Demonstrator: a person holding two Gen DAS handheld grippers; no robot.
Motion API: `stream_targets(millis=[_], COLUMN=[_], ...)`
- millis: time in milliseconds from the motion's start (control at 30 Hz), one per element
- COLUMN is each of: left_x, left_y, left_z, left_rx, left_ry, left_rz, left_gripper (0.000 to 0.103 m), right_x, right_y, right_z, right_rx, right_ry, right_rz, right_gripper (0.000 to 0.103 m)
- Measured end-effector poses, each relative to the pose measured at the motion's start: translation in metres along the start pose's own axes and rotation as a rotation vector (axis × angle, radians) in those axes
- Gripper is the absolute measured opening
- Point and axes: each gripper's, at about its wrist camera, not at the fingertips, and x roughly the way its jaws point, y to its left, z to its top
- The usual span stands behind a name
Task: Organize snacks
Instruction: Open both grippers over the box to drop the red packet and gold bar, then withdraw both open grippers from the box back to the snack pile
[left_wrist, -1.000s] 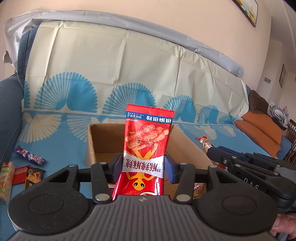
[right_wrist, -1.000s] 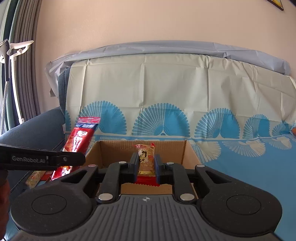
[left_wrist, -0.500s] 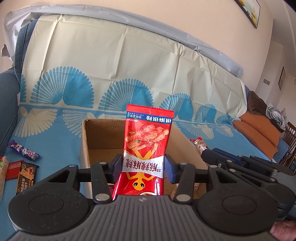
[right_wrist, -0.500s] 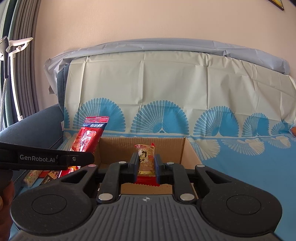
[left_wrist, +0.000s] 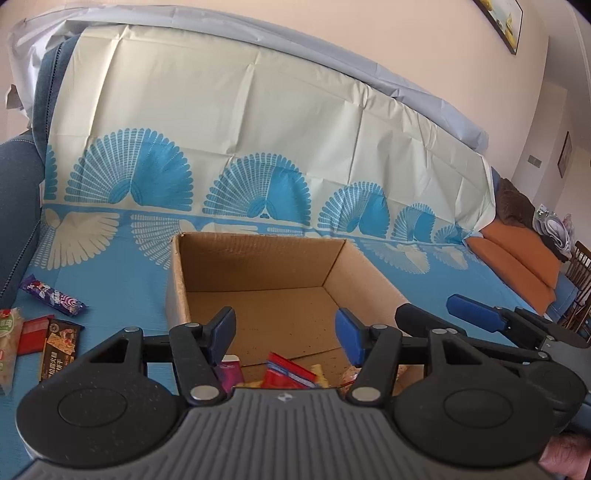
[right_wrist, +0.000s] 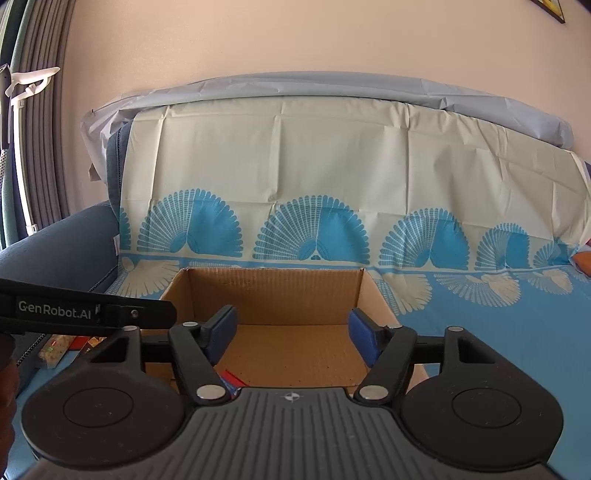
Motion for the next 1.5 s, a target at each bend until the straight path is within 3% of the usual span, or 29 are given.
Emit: stream_targets(millis=[133, 267, 300, 367, 433, 500, 633, 733, 833, 900, 1000, 1100, 1200, 1233, 1367, 1500], left_x=[-0.01, -0.034, -0.044, -0.061, -0.075, -0.093, -0.133, -0.146, -0.147, -0.145, -0.139, -0.118, -0.097, -0.091, -0.066, -0.046], left_y=[0.004, 0.02, 0.028, 0.045, 0.069, 0.103, 0.165, 0.193, 0.208, 0.213, 0.21, 0.191, 0.181, 0.179, 0.179, 0.194], left_z=[0.001, 0.007, 0.009, 0.012, 0.014, 0.02, 0.025, 0.025, 0.026, 0.031, 0.046, 0.059, 0.063, 0.061, 0.053, 0.033], left_rx=[0.041, 0.126, 0.146, 0.21, 0.263, 0.23, 0.112, 0.078, 0.06, 0.049, 0.066, 0.164, 0.174, 0.177, 0.191, 0.129], left_ry=[-0.03, -0.106, -0.14, -0.195, -0.216, -0.237, -0.262, -0.232, -0.197, -0.215, -0.335, -0.413, -0.355, -0.333, -0.187, -0.048], left_rz=[0.032, 0.17, 0.233, 0.446, 0.702, 0.891, 1.15, 1.233, 1.227, 1.194, 1.06, 0.922, 0.765, 0.722, 0.609, 0.533], left_gripper=[0.065, 0.069, 0.072, 0.085, 0.088, 0.088, 0.088, 0.089, 0.089, 0.089, 0.094, 0.096, 0.095, 0.089, 0.06, 0.056], right_x=[0.001, 0.001, 0.002, 0.003, 0.004, 0.006, 0.011, 0.012, 0.016, 0.02, 0.029, 0.04, 0.058, 0.066, 0.105, 0.143], right_y=[0.002, 0.009, 0.012, 0.019, 0.029, 0.042, 0.077, 0.107, 0.138, 0.157, 0.186, 0.212, 0.23, 0.234, 0.243, 0.252], right_z=[0.0, 0.0, 0.001, 0.001, 0.001, 0.002, 0.002, 0.001, -0.001, -0.004, -0.011, -0.017, -0.023, -0.023, -0.026, -0.035], right_rx=[-0.003, 0.006, 0.009, 0.016, 0.022, 0.024, 0.008, -0.015, -0.032, -0.035, -0.044, -0.066, -0.084, -0.081, -0.03, 0.016], right_ry=[0.001, 0.002, 0.003, 0.005, 0.007, 0.009, 0.013, 0.009, 0.02, 0.035, 0.068, 0.098, 0.135, 0.15, 0.221, 0.293], right_rz=[0.001, 0.014, 0.02, 0.035, 0.058, 0.09, 0.167, 0.233, 0.296, 0.332, 0.378, 0.403, 0.39, 0.379, 0.318, 0.271], right_gripper=[0.072, 0.072, 0.073, 0.073, 0.073, 0.073, 0.073, 0.073, 0.073, 0.073, 0.073, 0.073, 0.074, 0.074, 0.079, 0.081])
